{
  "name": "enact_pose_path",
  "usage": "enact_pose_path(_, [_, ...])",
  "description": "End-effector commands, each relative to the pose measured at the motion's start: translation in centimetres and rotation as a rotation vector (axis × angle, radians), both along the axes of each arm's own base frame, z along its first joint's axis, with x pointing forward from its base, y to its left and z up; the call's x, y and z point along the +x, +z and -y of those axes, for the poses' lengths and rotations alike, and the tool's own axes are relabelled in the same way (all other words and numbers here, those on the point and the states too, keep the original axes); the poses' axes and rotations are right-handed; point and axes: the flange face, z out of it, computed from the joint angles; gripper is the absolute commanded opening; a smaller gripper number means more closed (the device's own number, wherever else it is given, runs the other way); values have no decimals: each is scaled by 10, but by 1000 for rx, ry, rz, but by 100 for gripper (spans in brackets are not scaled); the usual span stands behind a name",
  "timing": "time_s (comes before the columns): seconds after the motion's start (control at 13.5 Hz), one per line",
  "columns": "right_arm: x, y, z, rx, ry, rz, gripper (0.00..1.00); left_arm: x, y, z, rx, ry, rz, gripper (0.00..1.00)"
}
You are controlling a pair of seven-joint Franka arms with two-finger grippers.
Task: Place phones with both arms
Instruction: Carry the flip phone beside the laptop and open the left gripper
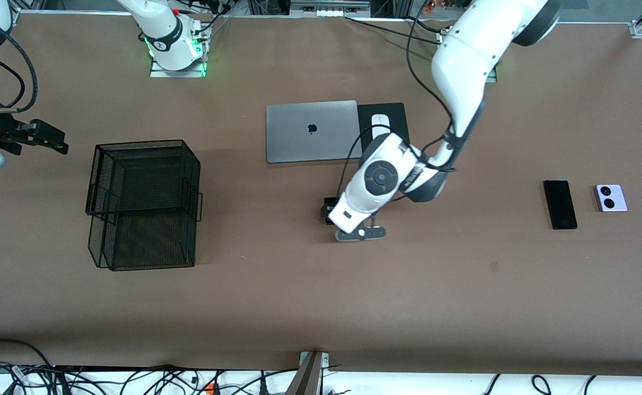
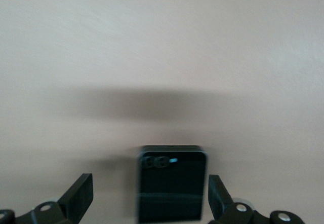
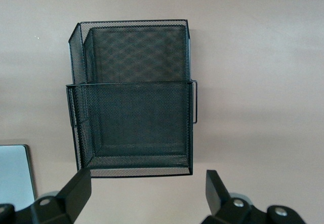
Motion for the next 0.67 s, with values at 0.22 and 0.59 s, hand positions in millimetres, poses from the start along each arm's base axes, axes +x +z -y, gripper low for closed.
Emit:
enact_pose_path(0.22, [21,-23,-60,10,90,31,100,21,127,-139,111,-25,-141,100])
enact_pose_path(0.59, [49,-67,-202,23,-36,43,100,40,157,-280,277,-161,-162,100])
